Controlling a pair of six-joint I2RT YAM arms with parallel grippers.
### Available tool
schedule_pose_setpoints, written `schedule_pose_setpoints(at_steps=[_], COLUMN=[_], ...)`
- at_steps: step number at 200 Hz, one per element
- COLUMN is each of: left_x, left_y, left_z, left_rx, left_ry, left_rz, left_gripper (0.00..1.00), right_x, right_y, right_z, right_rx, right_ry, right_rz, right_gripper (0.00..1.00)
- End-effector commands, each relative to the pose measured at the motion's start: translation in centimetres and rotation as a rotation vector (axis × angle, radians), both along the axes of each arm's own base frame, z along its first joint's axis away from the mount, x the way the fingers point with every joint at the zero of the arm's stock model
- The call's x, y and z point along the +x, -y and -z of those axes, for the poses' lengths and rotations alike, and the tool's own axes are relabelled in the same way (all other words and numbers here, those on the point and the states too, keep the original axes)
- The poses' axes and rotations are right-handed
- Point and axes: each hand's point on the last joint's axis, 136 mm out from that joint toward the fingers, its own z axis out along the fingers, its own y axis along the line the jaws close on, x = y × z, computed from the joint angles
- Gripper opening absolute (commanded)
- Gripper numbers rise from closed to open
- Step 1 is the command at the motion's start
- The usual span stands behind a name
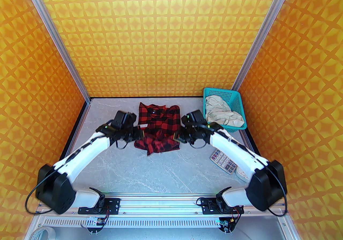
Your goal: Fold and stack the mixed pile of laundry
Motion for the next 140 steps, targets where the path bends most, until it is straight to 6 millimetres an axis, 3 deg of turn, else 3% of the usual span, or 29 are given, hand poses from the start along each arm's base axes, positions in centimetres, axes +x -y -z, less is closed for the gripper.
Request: schedule_pose_setpoints(at_steps=[1, 51, 131, 140], left_x=[4.9, 10.8, 14.9, 16.0], left_y=[-0.1, -0.9, -1.7, -1.5], left_z=[-2.2, -1.1, 4.2, 3.5], left_rx=[-0.025, -0.026, -0.007, -0.022], left_ry=[0.129, 0.144, 0.066, 0.089], left_rz=[-0.043, -0.079, -0.102, -0.106], left_gripper=[0.00, 0.00, 0.00, 0.00], right_x=[3.5, 8.8, 14.1, 14.6], right_y=[-0.1, -0.1, 0.5, 0.5], right_z=[-0.2, 0.9, 4.8, 5.3], right_rx=[0.025, 0.044, 0.067, 0.068], right_ry=[0.042, 0.055, 0.000, -0.007], right_rz=[0.032, 0.075, 0.097, 0.097], right_gripper=[0.00, 0.00, 0.00, 0.00])
